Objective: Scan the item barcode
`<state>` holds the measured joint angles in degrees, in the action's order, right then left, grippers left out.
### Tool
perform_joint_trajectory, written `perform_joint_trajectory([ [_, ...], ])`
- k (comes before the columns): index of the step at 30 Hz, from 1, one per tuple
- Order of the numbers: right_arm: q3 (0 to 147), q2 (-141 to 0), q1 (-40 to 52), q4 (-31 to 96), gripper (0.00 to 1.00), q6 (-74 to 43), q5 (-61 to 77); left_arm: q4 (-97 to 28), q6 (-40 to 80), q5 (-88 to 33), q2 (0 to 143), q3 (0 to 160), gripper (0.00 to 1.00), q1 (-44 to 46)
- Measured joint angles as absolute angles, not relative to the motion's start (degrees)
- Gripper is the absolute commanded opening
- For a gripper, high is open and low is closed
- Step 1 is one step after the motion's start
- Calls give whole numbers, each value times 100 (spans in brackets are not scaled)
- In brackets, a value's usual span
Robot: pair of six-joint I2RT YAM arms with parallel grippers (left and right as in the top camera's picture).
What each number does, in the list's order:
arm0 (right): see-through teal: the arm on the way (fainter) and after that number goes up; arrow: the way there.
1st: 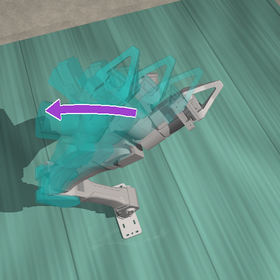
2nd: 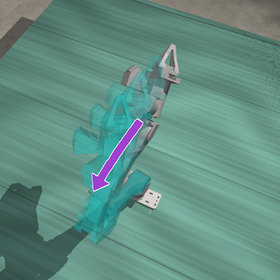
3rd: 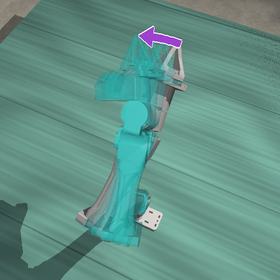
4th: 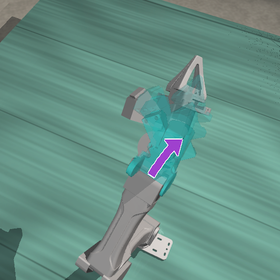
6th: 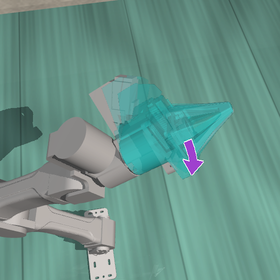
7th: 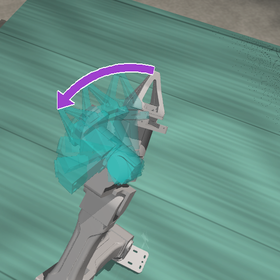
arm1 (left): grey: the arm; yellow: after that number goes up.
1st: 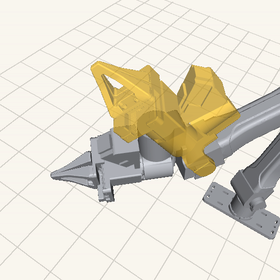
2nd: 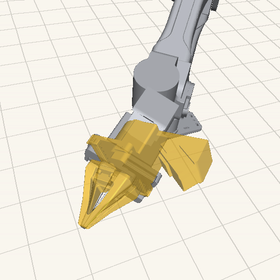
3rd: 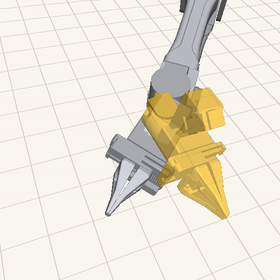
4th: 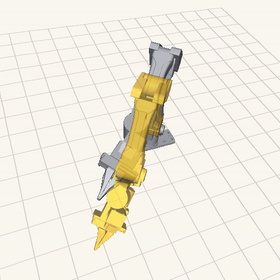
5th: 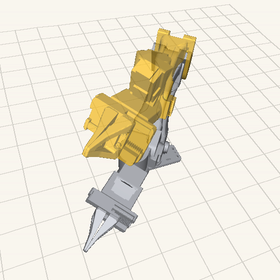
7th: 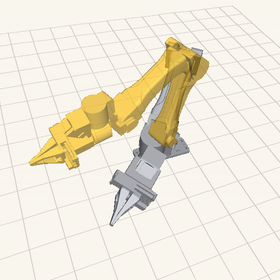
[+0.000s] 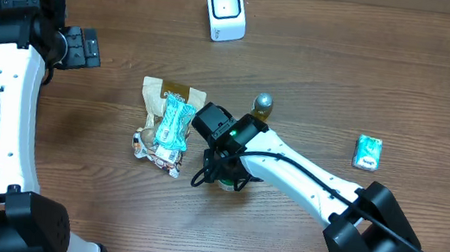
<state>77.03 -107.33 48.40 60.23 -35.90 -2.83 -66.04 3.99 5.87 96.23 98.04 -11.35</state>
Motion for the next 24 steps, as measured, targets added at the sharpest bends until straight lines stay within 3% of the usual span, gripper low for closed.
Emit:
perform_joint_trajectory([
  [19, 7703, -10757, 4840, 5913, 81, -3988, -283, -6604, 401, 587, 9623, 9804, 100, -1135],
  [24, 7703, -10940, 4840, 5911, 76, -4025, -303, -6604, 401, 587, 9623, 9804, 100, -1135],
])
